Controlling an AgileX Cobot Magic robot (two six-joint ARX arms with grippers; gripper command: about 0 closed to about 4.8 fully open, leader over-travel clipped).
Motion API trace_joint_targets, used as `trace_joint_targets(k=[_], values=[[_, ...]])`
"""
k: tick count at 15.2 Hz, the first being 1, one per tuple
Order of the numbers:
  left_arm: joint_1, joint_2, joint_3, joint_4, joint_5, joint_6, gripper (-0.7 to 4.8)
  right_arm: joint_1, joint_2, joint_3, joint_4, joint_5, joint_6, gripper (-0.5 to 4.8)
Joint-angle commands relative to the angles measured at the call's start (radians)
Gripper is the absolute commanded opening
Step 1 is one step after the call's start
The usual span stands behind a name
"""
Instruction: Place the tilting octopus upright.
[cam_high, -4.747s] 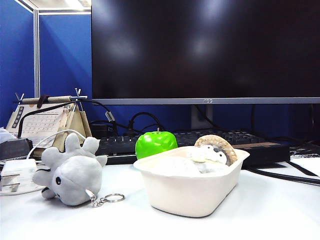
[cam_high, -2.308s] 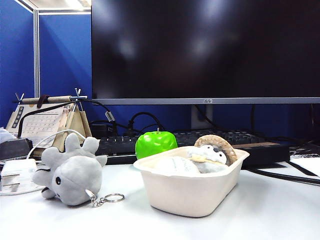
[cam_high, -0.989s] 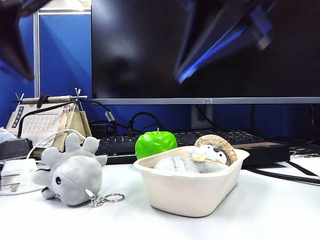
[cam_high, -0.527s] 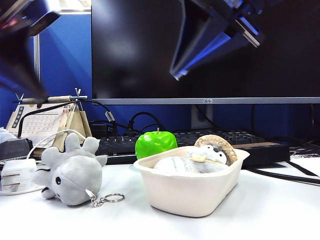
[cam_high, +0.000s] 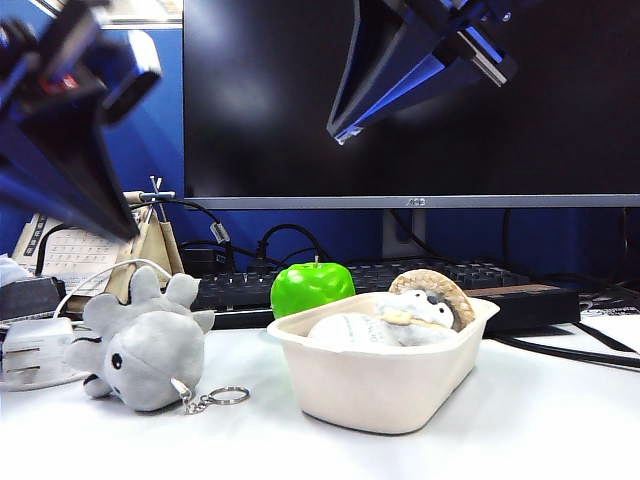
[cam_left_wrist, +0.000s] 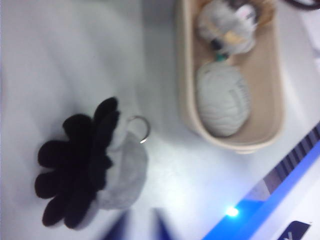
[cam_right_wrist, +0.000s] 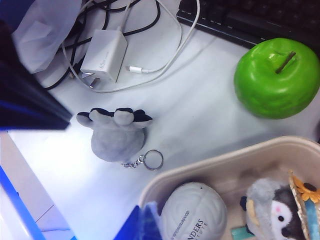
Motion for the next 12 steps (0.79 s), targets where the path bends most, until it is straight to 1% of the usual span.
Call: trace_joint_targets(k=[1, 3, 4, 5, 7, 8, 12], values=[[0.000, 0.026, 0.001, 0.024, -0.004, 0.003, 1.58, 0.001, -0.003, 0.006, 0.017, -0.001, -0.003, -0.06], [0.000, 0.039, 0.001, 0.047, -0.008, 0.003, 1.58, 0.001, -0.003, 0.006, 0.018, -0.001, -0.003, -0.06], [0.000, 0.050, 0.001, 0.071, -0.040, 0.003, 1.58, 0.002, -0.003, 0.006, 0.020, -0.001, -0.003, -0.06], [0.000, 0.055, 0.001, 0.084, -0.049, 0.003, 1.58, 0.001, -0.003, 0.006, 0.020, -0.001, -0.003, -0.06], [0.000, 0.069, 0.001, 0.115, -0.049, 0.009, 1.58, 0.001, -0.003, 0.006, 0.020, -0.001, -0.003, -0.06], [0.000, 0.074, 0.001, 0.121, -0.051, 0.023, 1.58, 0.001, -0.003, 0.006, 0.020, -0.001, -0.003, -0.06], [0.000, 0.116, 0.001, 0.124, -0.098, 0.027, 1.58, 0.001, -0.003, 0.006, 0.020, -0.001, -0.003, -0.06]])
